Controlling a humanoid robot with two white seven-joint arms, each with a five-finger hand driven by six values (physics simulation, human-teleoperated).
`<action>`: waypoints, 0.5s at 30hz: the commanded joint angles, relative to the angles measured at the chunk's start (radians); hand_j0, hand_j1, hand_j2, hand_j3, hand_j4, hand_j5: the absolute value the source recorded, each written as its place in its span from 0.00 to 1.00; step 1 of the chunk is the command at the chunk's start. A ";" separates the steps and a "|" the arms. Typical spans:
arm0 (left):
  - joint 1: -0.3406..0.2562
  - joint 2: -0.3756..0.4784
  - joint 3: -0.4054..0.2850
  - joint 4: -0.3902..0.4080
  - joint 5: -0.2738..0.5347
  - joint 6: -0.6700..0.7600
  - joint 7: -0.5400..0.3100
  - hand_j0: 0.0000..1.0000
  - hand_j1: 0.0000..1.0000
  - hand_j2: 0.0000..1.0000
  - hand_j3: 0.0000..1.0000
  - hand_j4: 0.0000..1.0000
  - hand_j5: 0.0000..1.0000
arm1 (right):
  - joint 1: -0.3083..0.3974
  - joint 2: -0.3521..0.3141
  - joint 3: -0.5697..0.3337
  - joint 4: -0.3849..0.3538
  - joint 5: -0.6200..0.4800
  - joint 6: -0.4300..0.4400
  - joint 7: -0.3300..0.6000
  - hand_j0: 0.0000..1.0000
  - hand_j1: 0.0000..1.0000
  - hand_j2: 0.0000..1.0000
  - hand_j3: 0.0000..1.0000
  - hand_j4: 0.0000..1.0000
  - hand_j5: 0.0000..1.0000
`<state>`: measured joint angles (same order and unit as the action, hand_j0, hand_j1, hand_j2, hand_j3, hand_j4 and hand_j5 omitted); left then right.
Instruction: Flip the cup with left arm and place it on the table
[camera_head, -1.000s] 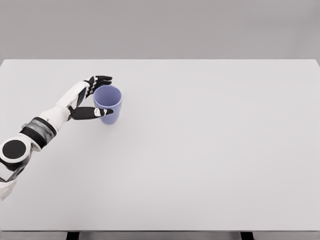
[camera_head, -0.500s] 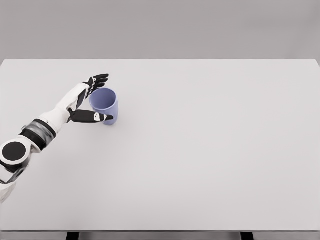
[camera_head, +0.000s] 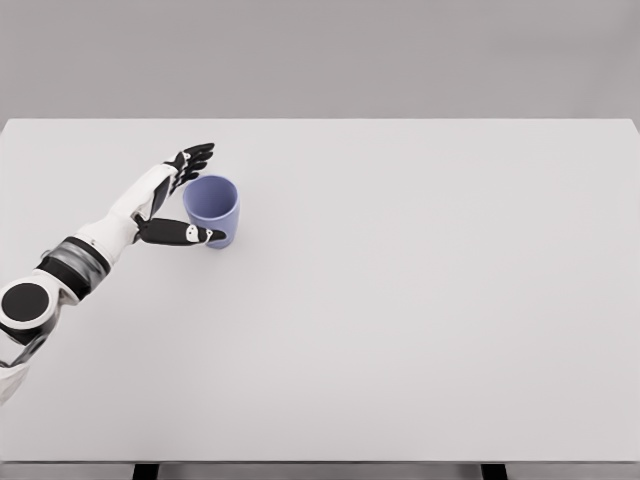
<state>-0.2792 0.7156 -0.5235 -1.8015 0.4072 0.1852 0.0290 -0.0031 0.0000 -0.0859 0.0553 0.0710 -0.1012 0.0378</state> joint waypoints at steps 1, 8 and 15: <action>0.000 0.004 0.000 0.001 -0.001 -0.006 0.000 1.00 1.00 1.00 1.00 1.00 1.00 | 0.000 0.000 0.000 0.000 0.000 0.000 0.001 1.00 1.00 1.00 1.00 1.00 1.00; 0.000 0.016 0.008 -0.001 -0.001 -0.007 0.000 1.00 1.00 1.00 1.00 1.00 1.00 | 0.000 0.000 0.000 0.000 0.000 0.000 0.001 1.00 1.00 1.00 1.00 1.00 1.00; 0.002 0.025 0.016 0.001 -0.001 -0.006 0.000 1.00 1.00 1.00 1.00 1.00 1.00 | 0.000 0.000 0.000 0.000 0.000 0.000 0.001 1.00 1.00 1.00 1.00 1.00 1.00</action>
<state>-0.2777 0.7387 -0.5101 -1.8007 0.4072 0.1793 0.0290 -0.0031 0.0000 -0.0859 0.0552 0.0710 -0.1013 0.0378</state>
